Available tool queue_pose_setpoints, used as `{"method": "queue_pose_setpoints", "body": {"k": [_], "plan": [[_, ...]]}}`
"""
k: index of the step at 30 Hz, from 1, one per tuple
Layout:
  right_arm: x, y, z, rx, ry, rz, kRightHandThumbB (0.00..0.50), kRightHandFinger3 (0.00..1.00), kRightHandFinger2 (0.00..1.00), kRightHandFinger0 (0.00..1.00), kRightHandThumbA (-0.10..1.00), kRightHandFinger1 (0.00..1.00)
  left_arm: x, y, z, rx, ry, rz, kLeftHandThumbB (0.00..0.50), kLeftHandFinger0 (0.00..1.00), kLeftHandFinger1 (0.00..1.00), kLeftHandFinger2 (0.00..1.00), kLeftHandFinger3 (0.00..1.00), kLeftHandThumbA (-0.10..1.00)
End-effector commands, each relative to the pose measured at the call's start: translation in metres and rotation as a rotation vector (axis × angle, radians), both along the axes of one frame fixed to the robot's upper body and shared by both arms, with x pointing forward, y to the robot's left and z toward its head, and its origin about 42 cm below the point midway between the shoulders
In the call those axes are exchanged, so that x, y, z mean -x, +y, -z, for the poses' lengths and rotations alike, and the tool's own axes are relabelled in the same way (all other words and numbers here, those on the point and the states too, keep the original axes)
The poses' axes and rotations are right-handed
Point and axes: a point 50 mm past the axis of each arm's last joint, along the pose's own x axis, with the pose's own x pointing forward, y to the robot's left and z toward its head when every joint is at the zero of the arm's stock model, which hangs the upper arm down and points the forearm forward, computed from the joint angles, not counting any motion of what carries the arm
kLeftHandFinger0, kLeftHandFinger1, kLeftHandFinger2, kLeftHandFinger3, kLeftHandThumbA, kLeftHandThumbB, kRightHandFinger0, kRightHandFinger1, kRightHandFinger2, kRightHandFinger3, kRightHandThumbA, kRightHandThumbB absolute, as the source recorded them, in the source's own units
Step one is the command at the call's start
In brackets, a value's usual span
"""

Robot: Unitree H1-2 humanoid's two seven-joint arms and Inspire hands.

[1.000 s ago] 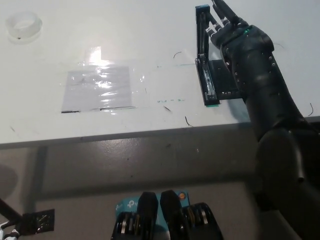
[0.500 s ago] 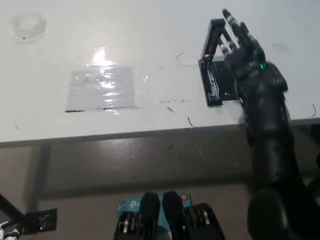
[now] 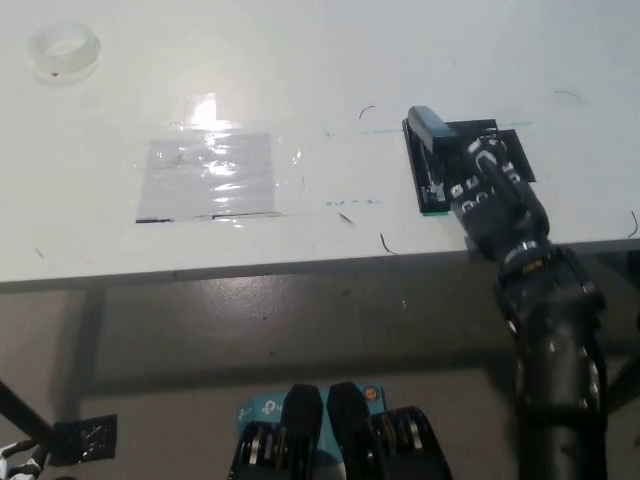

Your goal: A stapler is kept infront of the robot on the black mark on the desk and the robot uses its right hand to lift the top of the stapler to open it

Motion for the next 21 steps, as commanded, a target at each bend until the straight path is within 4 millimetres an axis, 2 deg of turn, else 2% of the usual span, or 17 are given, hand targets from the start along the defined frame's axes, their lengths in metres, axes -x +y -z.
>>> {"method": "queue_pose_setpoints", "body": {"k": [1,5,10,12,16,18,20,21], "plan": [[0.02,0.016,-0.04,-0.09,-0.156,-0.132,0.13,1.0,0.91,0.79,1.0,0.83,-0.005,0.012,-0.016,-0.03,-0.061,-0.006,0.177,0.46,0.54,0.69,0.81,0.73],[0.032,0.028,-0.026,-0.113,-0.109,-0.159,0.126,1.0,0.92,0.79,1.0,0.84,-0.006,0.013,-0.017,-0.026,-0.066,-0.004,0.171,0.46,0.54,0.69,0.83,0.73],[0.041,0.03,-0.018,-0.109,-0.096,-0.171,0.109,1.0,0.92,0.79,1.0,0.84,-0.007,0.013,-0.018,-0.028,-0.078,0.003,0.158,0.46,0.54,0.69,0.82,0.73],[0.045,0.027,-0.018,-0.111,-0.098,-0.175,0.1,1.0,0.96,0.8,1.0,0.86,-0.007,0.013,-0.018,-0.033,-0.075,0.003,0.151,0.47,0.54,0.69,0.82,0.73],[0.05,0.004,-0.025,-0.087,-0.124,-0.16,0.13,1.0,0.99,0.8,1.0,0.9,-0.009,0.013,-0.018,-0.027,-0.075,0.005,0.133,0.47,0.55,0.7,0.83,0.72],[0.051,-0.007,-0.027,-0.074,-0.138,-0.152,0.132,1.0,0.99,0.8,1.0,0.9,-0.01,0.013,-0.018,-0.024,-0.081,0.006,0.145,0.47,0.54,0.69,0.82,0.72],[0.054,-0.022,-0.028,-0.048,-0.166,-0.142,0.127,1.0,0.97,0.81,1.0,0.88,-0.011,0.014,-0.018,-0.029,-0.08,0.006,0.132,0.47,0.54,0.69,0.82,0.72],[0.061,-0.043,-0.025,0.014,-0.177,-0.104,0.124,1.0,0.96,0.81,1.0,0.88,-0.01,0.013,-0.018,-0.029,-0.081,0.005,0.121,0.48,0.54,0.69,0.82,0.72]]}}
